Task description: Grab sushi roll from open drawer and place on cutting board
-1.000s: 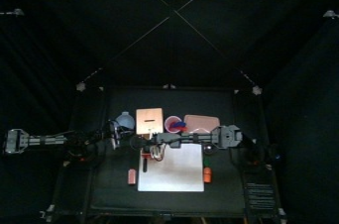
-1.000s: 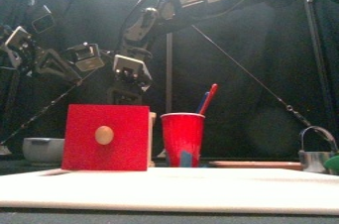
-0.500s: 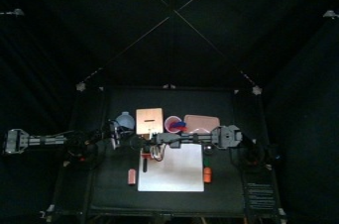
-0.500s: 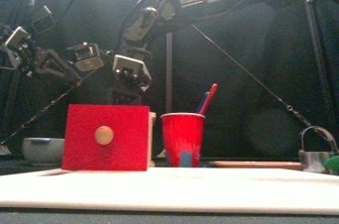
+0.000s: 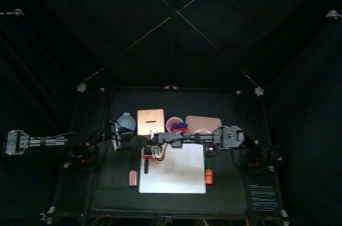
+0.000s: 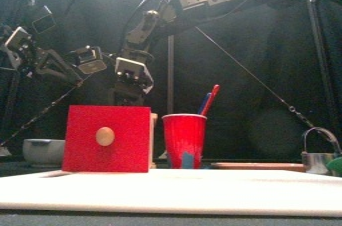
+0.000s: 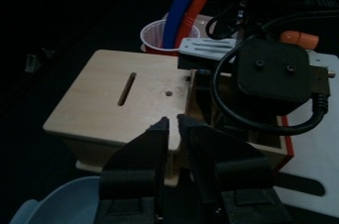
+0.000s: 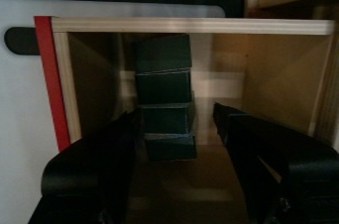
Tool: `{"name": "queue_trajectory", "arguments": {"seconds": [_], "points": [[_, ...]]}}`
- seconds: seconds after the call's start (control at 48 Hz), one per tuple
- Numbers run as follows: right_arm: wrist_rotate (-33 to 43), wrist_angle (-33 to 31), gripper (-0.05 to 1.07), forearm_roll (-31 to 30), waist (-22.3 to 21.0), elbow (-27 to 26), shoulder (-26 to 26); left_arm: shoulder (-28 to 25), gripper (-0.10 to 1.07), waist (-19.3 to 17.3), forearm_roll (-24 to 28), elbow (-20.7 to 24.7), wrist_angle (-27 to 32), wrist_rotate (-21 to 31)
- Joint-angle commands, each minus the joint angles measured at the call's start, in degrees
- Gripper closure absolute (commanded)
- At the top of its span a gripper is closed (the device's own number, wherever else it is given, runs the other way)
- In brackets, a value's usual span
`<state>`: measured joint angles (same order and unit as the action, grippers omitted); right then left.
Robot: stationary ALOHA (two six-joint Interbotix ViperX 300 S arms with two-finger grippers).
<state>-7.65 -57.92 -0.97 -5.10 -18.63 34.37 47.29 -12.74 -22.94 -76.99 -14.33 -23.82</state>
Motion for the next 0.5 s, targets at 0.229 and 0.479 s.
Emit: {"name": "queue_trajectory", "arguments": {"seconds": [0.229,0.479], "points": [[-0.2,-0.9,0.11,-0.8,0.0,0.3,-0.7,-0.1,0.37,-0.4,0.1,1.1,-0.3,-0.1],[-0.4,-2.5,0.11,-0.3,-0.4,-0.3,-2.5,0.0,0.37,-0.4,0.0,1.1,-0.3,-0.1]]}}
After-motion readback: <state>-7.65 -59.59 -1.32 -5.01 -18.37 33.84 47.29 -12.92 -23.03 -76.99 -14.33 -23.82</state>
